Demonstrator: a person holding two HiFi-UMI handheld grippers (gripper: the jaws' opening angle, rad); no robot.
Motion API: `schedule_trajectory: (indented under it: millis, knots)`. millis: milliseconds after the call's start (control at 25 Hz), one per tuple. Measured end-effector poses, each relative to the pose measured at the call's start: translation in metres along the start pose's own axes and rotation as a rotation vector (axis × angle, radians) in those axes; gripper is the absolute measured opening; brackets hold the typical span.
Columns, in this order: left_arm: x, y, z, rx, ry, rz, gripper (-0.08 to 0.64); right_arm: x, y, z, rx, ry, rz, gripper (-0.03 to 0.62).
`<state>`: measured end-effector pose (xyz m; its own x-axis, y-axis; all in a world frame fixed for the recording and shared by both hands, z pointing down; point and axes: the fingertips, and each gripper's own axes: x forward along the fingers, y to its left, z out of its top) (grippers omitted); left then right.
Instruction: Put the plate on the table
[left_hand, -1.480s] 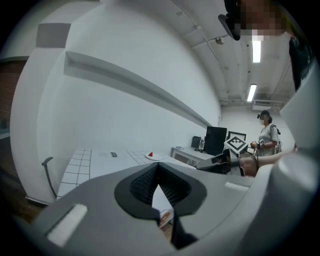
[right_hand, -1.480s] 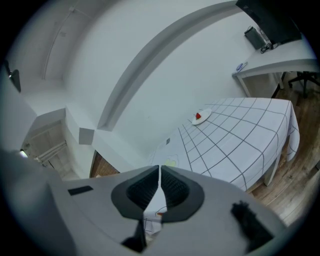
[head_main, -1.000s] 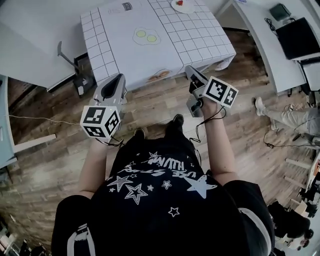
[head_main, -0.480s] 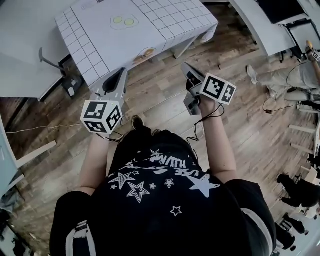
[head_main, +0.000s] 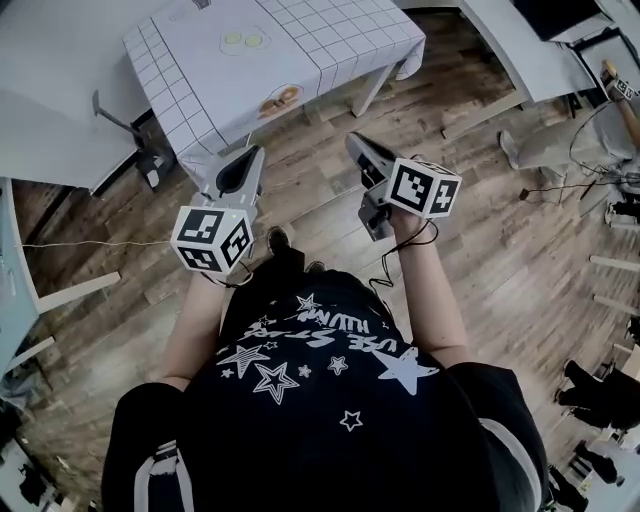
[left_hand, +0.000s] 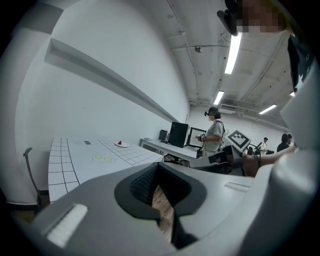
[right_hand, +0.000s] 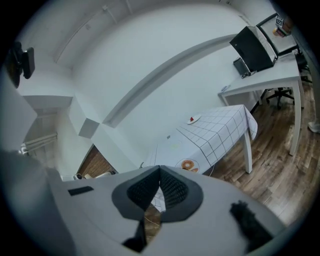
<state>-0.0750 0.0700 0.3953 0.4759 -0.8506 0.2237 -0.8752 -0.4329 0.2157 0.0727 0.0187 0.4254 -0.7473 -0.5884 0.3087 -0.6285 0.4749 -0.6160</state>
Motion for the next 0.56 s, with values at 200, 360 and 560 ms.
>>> schedule_trajectory:
  millis: [200, 360, 560]
  knots:
    - [-0.015, -0.017, 0.003, 0.005, -0.016, 0.024, 0.009, -0.017, 0.013, -0.002, -0.001, -0.02, 0.029, 0.014]
    - [-0.021, -0.033, 0.006, 0.032, -0.02, 0.022, 0.009, -0.03, 0.026, -0.003, -0.046, -0.026, 0.045, 0.014]
    - [-0.02, -0.053, 0.006, 0.051, -0.026, 0.012, 0.009, -0.048, 0.029, -0.009, -0.096, -0.03, 0.037, 0.014]
